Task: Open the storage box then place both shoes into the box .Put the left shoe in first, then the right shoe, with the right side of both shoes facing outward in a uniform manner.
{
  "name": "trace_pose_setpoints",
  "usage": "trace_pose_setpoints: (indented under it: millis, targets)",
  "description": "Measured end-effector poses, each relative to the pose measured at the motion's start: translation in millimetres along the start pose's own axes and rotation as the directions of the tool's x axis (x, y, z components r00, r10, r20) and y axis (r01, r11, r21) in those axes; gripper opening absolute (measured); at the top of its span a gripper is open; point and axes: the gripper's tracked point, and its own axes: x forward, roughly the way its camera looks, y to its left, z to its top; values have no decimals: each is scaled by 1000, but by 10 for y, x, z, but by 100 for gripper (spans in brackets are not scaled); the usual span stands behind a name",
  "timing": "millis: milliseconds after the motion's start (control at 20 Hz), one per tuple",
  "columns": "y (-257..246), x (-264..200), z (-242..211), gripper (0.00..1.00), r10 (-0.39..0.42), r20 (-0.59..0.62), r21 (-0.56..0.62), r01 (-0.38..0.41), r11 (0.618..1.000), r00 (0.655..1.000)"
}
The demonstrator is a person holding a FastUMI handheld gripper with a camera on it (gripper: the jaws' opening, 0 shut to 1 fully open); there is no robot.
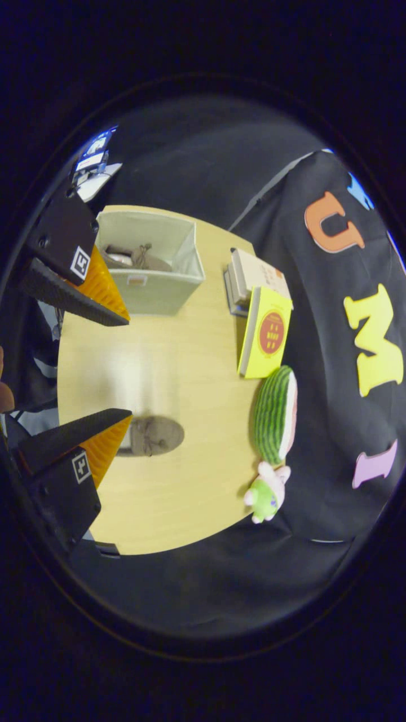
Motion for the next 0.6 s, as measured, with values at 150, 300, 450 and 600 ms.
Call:
trace_pose_setpoints:
  millis: [150,300,450,600]
  targets:
    - [-521,280,-149,95,-52,-77,-9,52,999,996]
    - [-910,651,-317,95,-67,-169,-22,64,998,983]
    - [-1195,981,-480,95,-71,-247,0,74,997,966]
    - [-1338,1259,-629,95,-52,-307,25,62,998,950]
